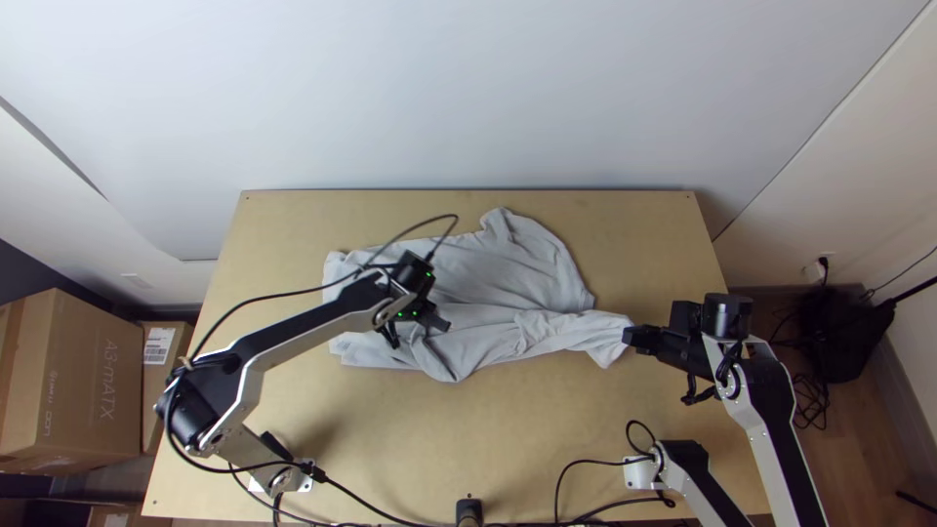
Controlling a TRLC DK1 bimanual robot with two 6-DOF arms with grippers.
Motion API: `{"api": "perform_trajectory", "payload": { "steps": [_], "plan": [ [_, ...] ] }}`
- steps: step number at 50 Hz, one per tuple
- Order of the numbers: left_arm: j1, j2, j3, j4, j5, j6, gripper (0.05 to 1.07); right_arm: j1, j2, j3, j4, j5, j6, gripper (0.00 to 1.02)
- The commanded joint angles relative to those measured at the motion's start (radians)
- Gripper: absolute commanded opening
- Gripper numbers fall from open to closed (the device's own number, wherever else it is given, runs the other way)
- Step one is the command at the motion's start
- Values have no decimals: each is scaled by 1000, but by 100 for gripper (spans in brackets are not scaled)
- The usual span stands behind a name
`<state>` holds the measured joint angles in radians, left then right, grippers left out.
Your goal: Fold the t-shirt
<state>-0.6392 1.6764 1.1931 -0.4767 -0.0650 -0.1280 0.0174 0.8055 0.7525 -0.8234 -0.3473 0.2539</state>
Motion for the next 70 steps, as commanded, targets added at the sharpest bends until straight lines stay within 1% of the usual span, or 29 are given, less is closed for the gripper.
{"api": "perform_trajectory", "payload": {
  "steps": [1,14,20,23,26,28,32,39,42,50,53,58,62,70],
  "plan": [
    [73,-126,7,-14,-10,-32,8,-8,-2,16,29,10,8,2],
    [250,-284,56,-99,-10,-53,8,-10,95,163,72,10,10,2],
    [325,-366,68,-96,-30,-67,8,-7,162,240,150,11,5,2],
    [357,-400,80,-91,-38,-76,8,-4,198,283,194,28,5,2],
    [391,-428,99,-74,-56,-87,8,10,236,338,244,73,4,2],
    [406,-442,117,-66,-73,-90,8,16,265,389,273,99,5,2],
    [435,-454,172,-53,-105,-90,8,23,345,538,302,126,1,2],
    [470,-432,278,0,-141,-59,8,24,483,775,343,171,-45,2],
    [484,-403,330,33,-159,-30,8,24,544,874,349,172,-59,2],
    [506,-307,592,27,-188,2,8,30,658,1117,346,174,-61,2],
    [507,-294,671,18,-199,4,8,36,667,1183,348,174,-61,2],
    [510,-320,726,24,-236,4,8,52,647,1279,348,180,-58,2],
    [510,-377,741,41,-262,10,8,61,597,1334,348,195,-59,2],
    [510,-544,744,44,-306,24,8,93,429,1372,334,197,-59,2]
  ]
}}
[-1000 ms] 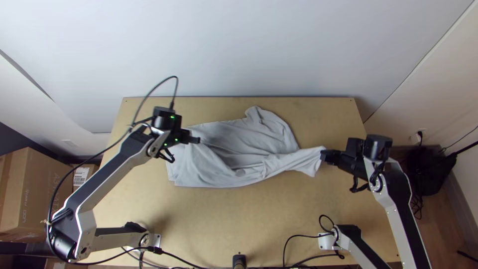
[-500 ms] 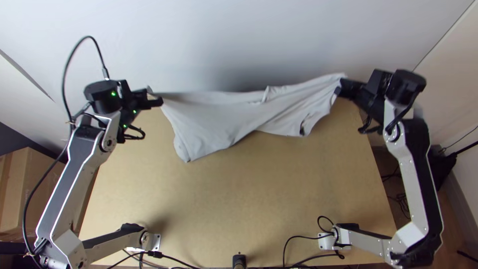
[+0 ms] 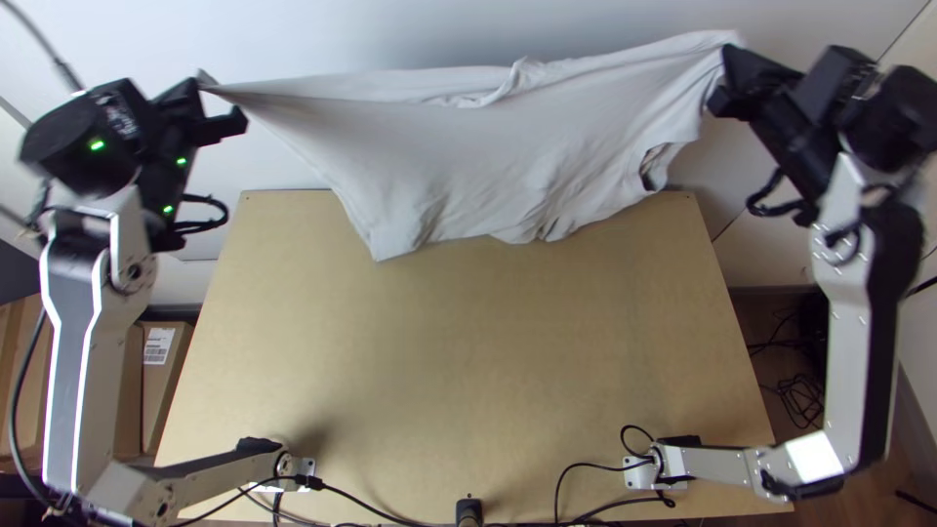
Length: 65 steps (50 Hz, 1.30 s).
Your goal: Fold the t-shirt
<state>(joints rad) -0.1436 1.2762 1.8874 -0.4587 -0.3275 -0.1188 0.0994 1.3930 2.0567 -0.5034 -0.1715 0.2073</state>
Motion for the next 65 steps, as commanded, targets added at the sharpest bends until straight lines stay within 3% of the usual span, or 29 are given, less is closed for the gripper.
{"api": "perform_trajectory", "payload": {
  "steps": [1,14,21,32,36,39,42,47,54,58,65],
  "plan": [
    [15,-170,47,18,-45,13,8,17,-181,68,3,21,-13,2],
    [62,-500,-13,-72,-67,-8,8,40,-450,68,-233,6,38,2],
    [141,-607,-20,-112,-4,4,8,11,-529,68,-323,-26,49,2],
    [145,-653,-70,-158,13,-1,8,-155,-562,60,-371,-186,99,2],
    [145,-667,-136,-181,39,-32,8,-178,-574,-29,-376,-215,130,2],
    [145,-692,-234,-173,44,-36,8,-181,-595,-136,-362,-218,182,2],
    [144,-727,-355,-161,64,-47,8,-176,-634,-299,-336,-230,280,2],
    [127,-790,-600,-127,93,-50,8,-139,-724,-622,-251,-250,325,2],
    [113,-847,-916,-89,163,-128,8,-21,-776,-977,-152,-243,333,2],
    [111,-831,-1051,-72,211,-200,8,6,-775,-1127,-93,-240,326,2],
    [105,-707,-1202,74,254,-213,8,29,-684,-1310,83,-209,310,2]
  ]
}}
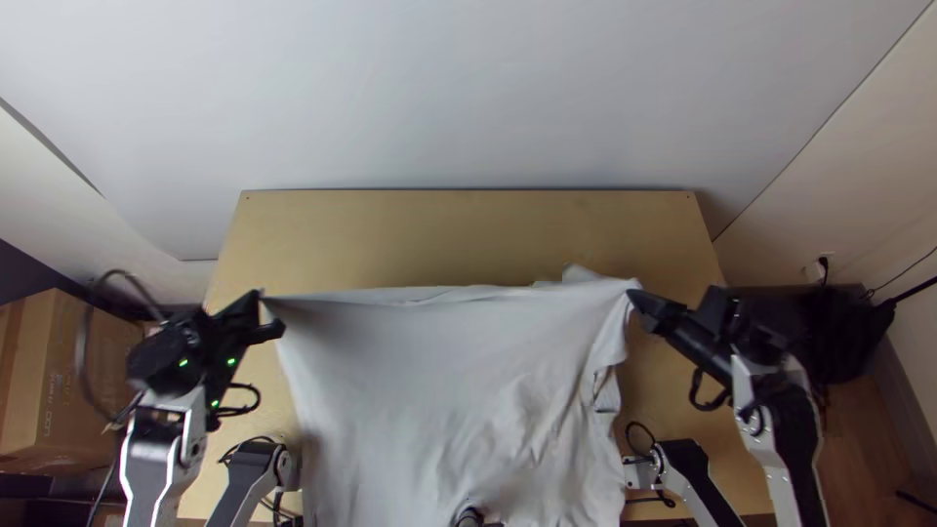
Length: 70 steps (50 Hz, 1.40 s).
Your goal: Fold the t-shirt
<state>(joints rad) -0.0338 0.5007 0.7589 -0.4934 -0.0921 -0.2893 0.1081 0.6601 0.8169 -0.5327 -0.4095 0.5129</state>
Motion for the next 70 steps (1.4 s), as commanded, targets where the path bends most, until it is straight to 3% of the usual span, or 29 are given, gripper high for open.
{"api": "perform_trajectory", "payload": {
  "steps": [1,11,22,44,63,65,68,69,70],
  "plan": [
    [-3,98,-86,136,18,-40,8,27,73,-79,134,31,6,2],
    [2,423,-102,424,34,-14,8,47,395,-88,379,86,-27,2],
    [12,811,51,579,38,-10,8,50,727,94,448,117,-30,2],
    [11,1365,612,550,61,44,8,41,1237,613,447,181,-62,2],
    [9,1656,1002,467,46,33,9,21,1541,1016,362,259,-97,2],
    [9,1691,1054,435,34,27,23,21,1575,1070,336,298,-103,12],
    [6,1737,1140,363,29,27,73,21,1601,1125,296,328,-139,68],
    [5,1753,1172,335,26,27,86,21,1606,1131,296,348,-145,80],
    [5,1763,1205,308,22,27,94,21,1606,1137,296,359,-155,84]
  ]
}}
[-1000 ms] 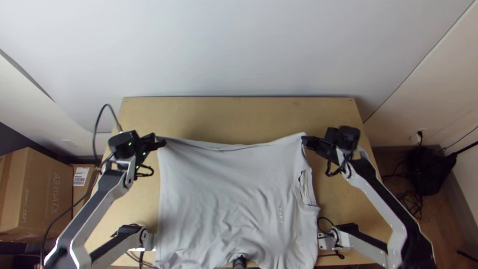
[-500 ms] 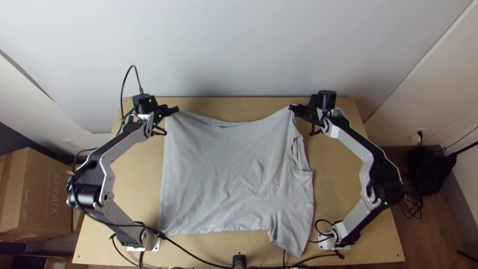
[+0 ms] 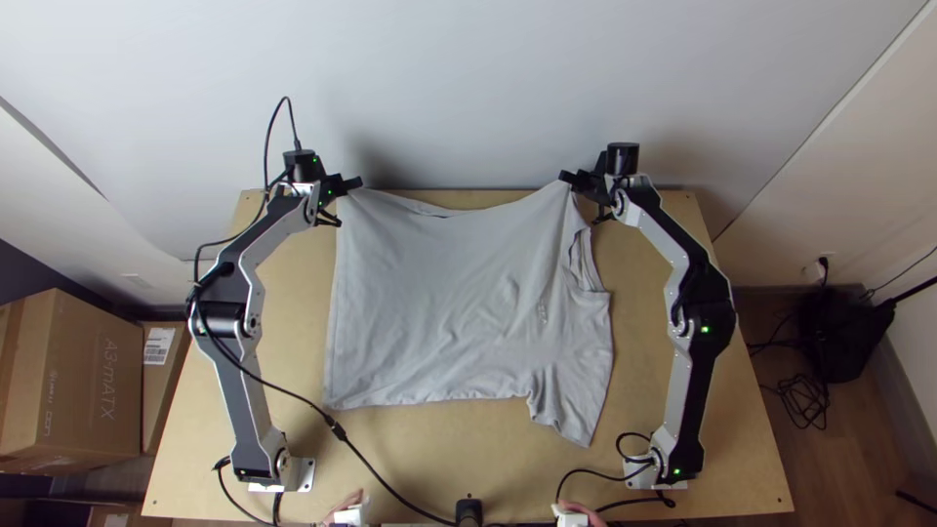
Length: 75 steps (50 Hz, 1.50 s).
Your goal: Fold the t-shirt
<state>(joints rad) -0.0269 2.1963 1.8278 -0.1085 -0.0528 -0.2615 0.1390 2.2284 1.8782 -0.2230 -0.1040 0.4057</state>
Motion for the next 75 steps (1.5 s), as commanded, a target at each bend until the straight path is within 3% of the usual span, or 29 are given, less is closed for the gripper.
{"api": "perform_trajectory", "payload": {
  "steps": [1,4,12,16,27,39,51,60,65,75],
  "plan": [
    [-2,82,174,-112,-24,-1,101,-13,37,84,-13,63,-54,88],
    [-2,97,258,-178,-44,-1,103,-29,20,98,-18,69,-51,94],
    [25,46,330,-218,-35,-33,103,-73,-96,88,-95,70,-27,95],
    [36,11,358,-283,-21,-45,103,-98,-177,76,-196,69,-18,95],
    [45,-165,332,-554,42,-35,102,-159,-543,-221,-332,49,-8,96],
    [36,-553,-61,-502,84,-10,102,-222,-882,-551,-593,-30,-64,98],
    [-7,-866,-314,-514,84,-5,102,-223,-1061,-861,-819,-131,-128,97],
    [-27,-998,-343,-580,84,-7,101,-194,-1135,-1031,-849,-131,-163,80],
    [-28,-1043,-361,-605,82,-7,101,-173,-1158,-1104,-849,-131,-163,64],
    [-27,-1118,-412,-637,76,-10,101,-93,-1155,-1196,-835,-131,-123,63]
  ]
}}
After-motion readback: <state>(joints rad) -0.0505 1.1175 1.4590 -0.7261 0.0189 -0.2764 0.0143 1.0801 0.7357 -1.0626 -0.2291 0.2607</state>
